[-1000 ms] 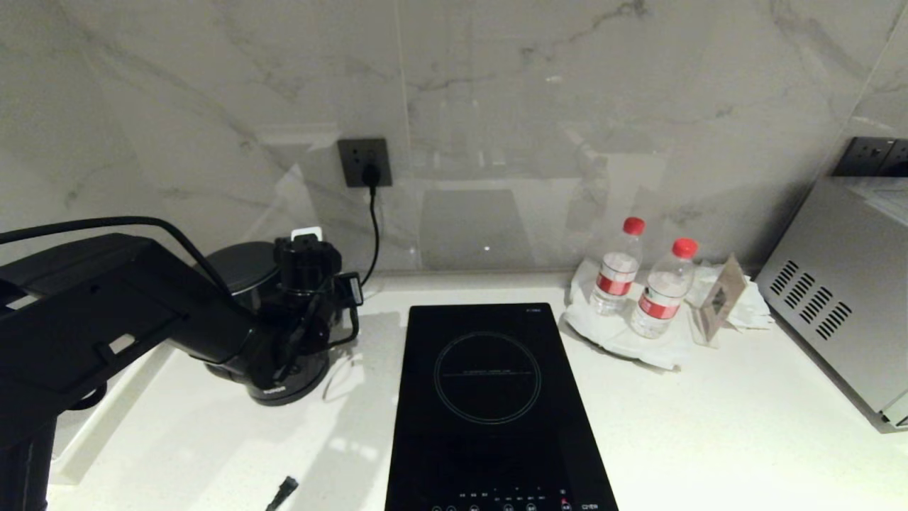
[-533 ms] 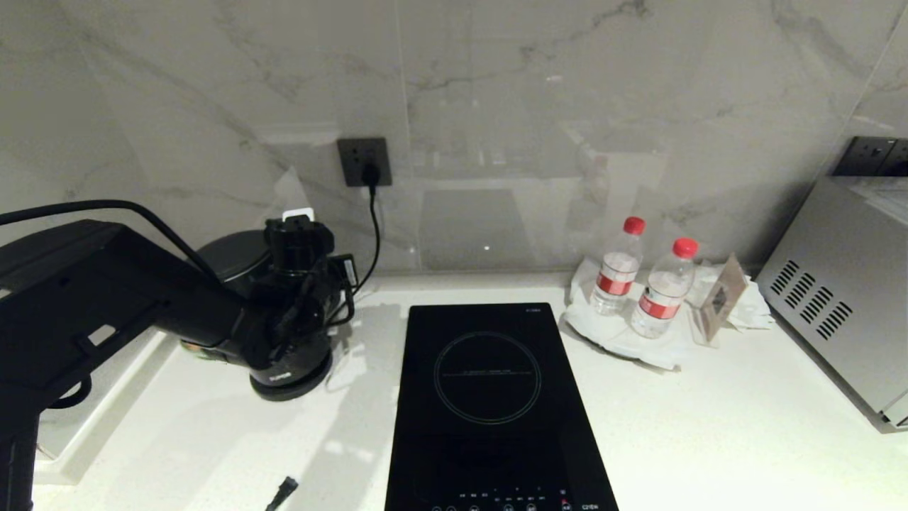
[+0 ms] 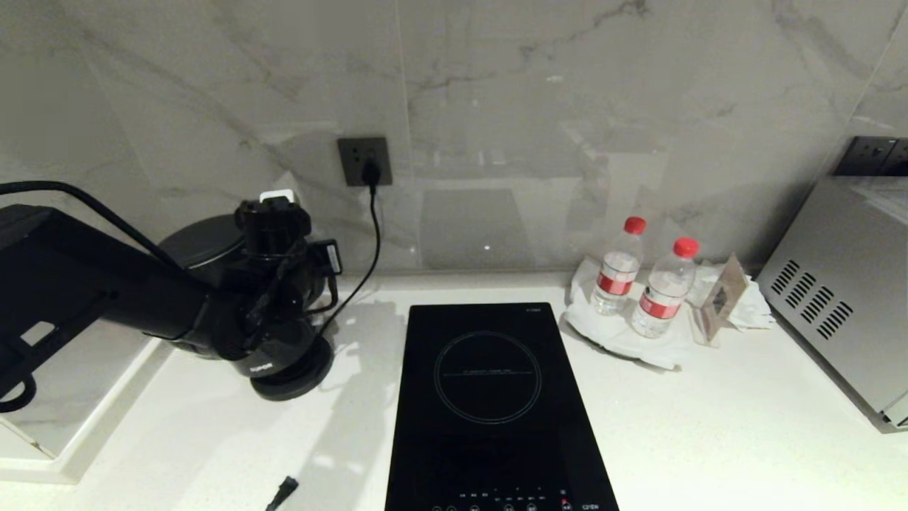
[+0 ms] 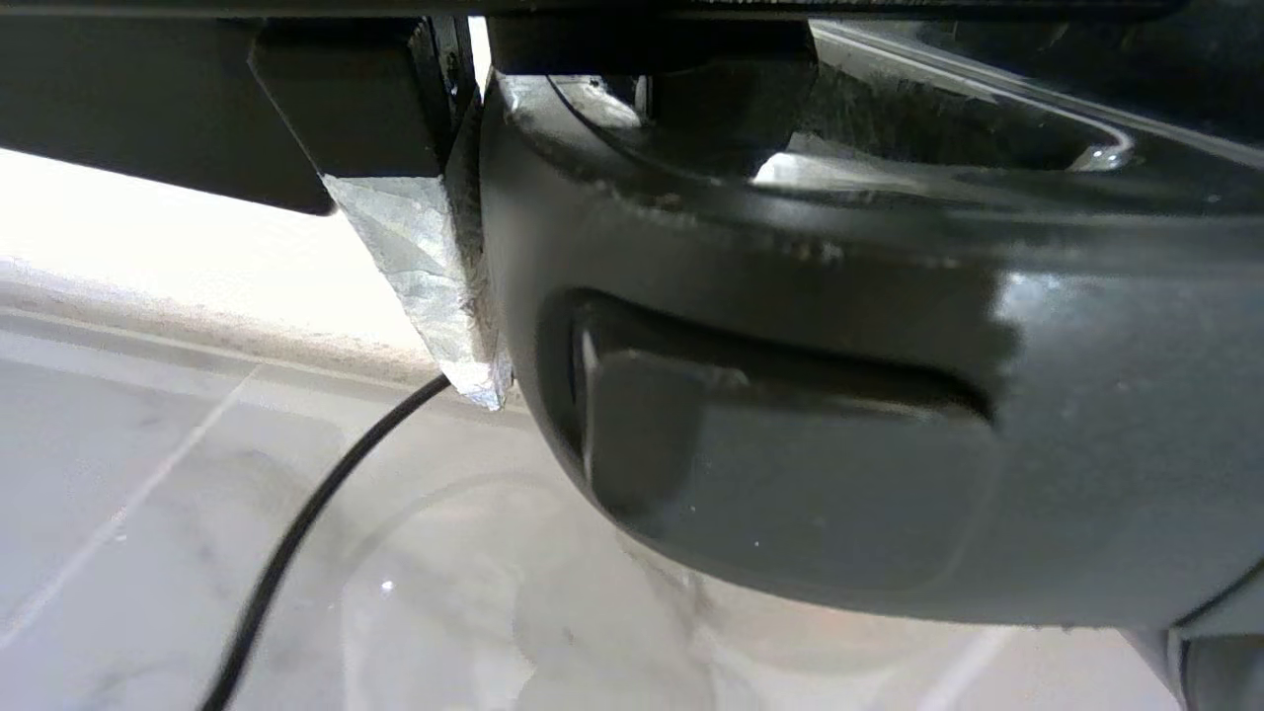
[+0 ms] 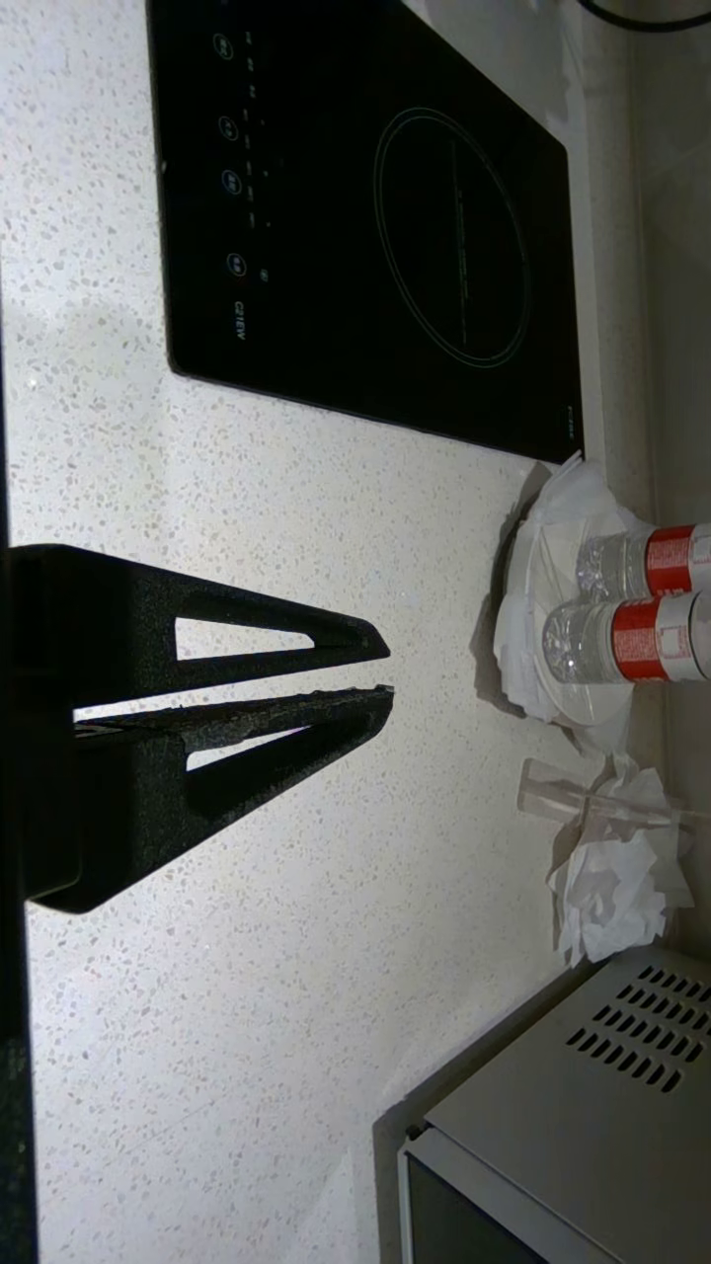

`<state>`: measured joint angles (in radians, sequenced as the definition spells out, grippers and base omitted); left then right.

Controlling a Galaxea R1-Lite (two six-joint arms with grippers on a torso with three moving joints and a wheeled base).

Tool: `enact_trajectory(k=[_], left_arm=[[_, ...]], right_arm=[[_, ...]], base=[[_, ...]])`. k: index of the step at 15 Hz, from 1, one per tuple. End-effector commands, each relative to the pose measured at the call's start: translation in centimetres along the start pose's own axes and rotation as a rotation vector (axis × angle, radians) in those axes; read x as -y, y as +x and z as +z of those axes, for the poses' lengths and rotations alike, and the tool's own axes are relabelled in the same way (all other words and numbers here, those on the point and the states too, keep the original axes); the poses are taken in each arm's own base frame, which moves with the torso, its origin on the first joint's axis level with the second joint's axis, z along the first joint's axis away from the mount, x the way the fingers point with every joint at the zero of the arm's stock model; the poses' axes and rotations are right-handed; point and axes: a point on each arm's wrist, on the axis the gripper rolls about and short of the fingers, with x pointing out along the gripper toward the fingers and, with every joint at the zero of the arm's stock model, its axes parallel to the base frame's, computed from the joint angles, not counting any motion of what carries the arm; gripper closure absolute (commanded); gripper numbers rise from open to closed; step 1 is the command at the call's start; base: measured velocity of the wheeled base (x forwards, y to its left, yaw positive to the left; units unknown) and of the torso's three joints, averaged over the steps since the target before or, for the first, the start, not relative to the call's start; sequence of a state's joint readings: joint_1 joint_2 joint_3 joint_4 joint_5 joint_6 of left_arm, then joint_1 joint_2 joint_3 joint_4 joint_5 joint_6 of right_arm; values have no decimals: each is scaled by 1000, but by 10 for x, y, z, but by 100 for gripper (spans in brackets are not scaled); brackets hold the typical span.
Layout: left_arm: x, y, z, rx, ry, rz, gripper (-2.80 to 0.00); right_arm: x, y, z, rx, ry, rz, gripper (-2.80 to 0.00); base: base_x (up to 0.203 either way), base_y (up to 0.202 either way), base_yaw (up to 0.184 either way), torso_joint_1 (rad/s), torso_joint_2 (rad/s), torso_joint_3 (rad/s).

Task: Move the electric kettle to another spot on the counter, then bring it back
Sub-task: Pick up the kettle, then place it by the sink

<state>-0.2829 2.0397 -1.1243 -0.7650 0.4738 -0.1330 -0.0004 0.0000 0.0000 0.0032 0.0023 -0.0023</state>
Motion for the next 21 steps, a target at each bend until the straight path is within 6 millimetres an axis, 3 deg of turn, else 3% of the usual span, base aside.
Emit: enact_trajectory(k=[1,5,8,11,21], left_arm=[[-2,-15,13,26,-12,-12,0],[-10,-47,19,4,2,-73,0],[-18,-61,7,-51,105,-79,0],[-23,-79,12,-44,106,-102,0],[-30,-93,12,-46,104,-104,0]], right_arm=[[0,0,0,0,-1,-2,0],[0,0,0,0,-1,0,0],[0,0,0,0,-1,0,0],[0,0,0,0,-1,-1,0],[0,0,0,0,-1,-1,0]], base=[[0,0,0,0,0,0],[0,0,0,0,0,0],[0,0,0,0,0,0],[0,0,0,0,0,0],[0,0,0,0,0,0]])
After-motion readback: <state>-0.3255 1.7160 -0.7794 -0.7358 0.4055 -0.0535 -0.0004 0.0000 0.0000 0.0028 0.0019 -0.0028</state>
